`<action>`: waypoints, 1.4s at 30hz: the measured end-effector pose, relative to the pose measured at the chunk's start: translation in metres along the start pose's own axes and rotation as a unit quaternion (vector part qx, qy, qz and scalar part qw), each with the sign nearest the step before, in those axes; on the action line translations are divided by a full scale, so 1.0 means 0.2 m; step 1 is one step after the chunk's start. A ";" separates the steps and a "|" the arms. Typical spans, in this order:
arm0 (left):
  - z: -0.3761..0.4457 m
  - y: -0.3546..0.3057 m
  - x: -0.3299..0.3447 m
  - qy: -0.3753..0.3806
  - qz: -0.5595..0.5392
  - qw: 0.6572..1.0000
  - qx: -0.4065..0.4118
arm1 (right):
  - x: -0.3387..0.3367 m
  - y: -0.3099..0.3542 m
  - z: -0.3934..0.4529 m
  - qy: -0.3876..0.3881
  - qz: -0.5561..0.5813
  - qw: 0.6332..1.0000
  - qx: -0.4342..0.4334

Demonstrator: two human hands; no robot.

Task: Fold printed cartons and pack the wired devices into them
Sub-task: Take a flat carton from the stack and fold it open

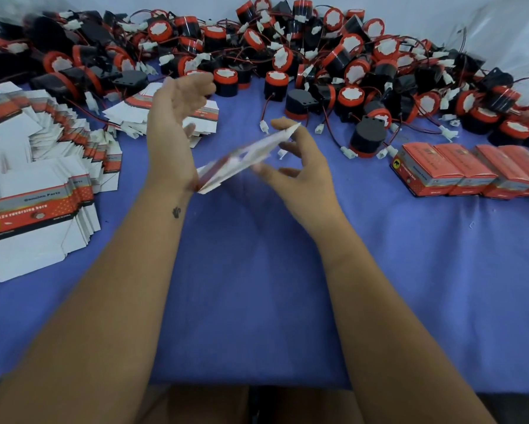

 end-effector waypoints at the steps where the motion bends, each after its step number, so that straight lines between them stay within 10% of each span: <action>1: 0.00 -0.02 0.01 0.014 -0.003 1.000 0.020 | -0.02 -0.01 0.01 -0.018 0.011 1.000 0.009; 12: -0.11 0.01 0.19 0.106 0.053 0.989 0.090 | -0.14 -0.04 0.01 -0.134 0.097 0.983 0.075; 24: -0.09 0.15 0.10 -0.057 -0.170 0.980 -0.085 | 0.13 0.08 -0.07 0.122 -0.019 0.992 0.026; 31: -0.15 0.09 0.23 0.073 -0.167 0.982 -0.041 | -0.04 0.00 0.00 -0.074 0.044 0.996 0.030; 42: -0.21 0.09 0.31 0.160 -0.006 0.987 0.025 | -0.07 -0.04 0.02 -0.098 0.089 0.990 0.052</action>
Point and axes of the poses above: each hand's wrist, its own z-axis towards the middle knuckle, its own x-axis out of the palm, y = z × x, the point moved 8 cm from there along z, towards the middle knuckle, and after that the axes turned 5 degrees about x, right-handed, at the moved point
